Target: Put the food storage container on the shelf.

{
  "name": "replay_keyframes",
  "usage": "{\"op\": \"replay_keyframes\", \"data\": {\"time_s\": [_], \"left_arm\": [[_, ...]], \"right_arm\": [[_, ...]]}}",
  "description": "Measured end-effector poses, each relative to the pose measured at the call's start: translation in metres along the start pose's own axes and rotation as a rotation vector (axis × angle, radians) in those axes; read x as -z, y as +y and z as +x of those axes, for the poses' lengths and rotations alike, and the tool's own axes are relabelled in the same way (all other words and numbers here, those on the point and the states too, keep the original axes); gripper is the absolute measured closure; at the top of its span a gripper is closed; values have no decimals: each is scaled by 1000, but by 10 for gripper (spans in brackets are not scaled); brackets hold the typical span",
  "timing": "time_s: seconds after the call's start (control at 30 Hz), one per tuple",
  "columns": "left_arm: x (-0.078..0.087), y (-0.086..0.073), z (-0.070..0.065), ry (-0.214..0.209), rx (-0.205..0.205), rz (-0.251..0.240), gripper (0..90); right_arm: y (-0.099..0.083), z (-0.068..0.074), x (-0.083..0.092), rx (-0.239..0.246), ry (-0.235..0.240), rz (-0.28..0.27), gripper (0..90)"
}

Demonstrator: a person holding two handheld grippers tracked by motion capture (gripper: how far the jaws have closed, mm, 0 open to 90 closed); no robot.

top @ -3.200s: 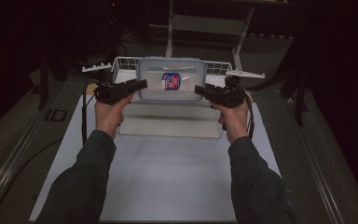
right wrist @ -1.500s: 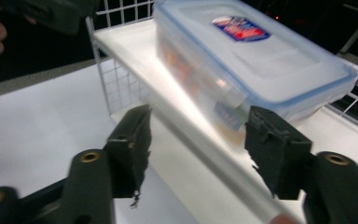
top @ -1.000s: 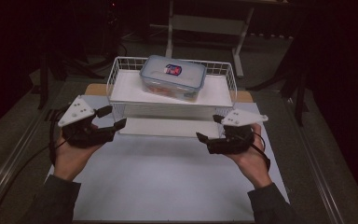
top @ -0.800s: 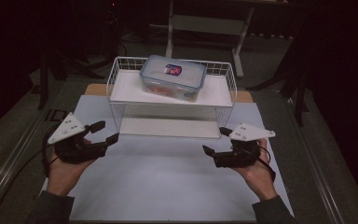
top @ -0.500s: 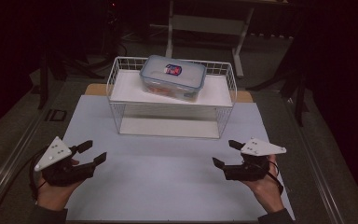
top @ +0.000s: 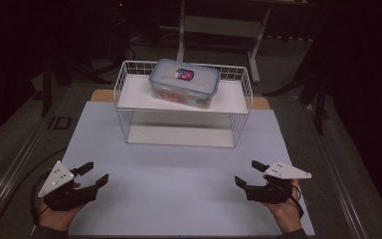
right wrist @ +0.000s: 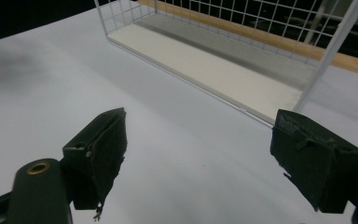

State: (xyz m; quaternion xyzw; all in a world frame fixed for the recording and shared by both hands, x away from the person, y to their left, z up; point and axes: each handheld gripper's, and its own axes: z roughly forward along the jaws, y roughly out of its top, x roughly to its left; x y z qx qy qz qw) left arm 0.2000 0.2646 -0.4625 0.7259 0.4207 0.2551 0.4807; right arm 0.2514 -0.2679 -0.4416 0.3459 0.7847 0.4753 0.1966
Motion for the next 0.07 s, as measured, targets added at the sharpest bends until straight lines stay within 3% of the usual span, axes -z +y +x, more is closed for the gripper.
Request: {"op": "replay_keyframes", "data": {"time_s": [0.07], "left_arm": [[-4, -4, 2, 6, 15, 11, 348]], "right_arm": [[-1, 0, -1, 2, -5, -2, 183]]}}
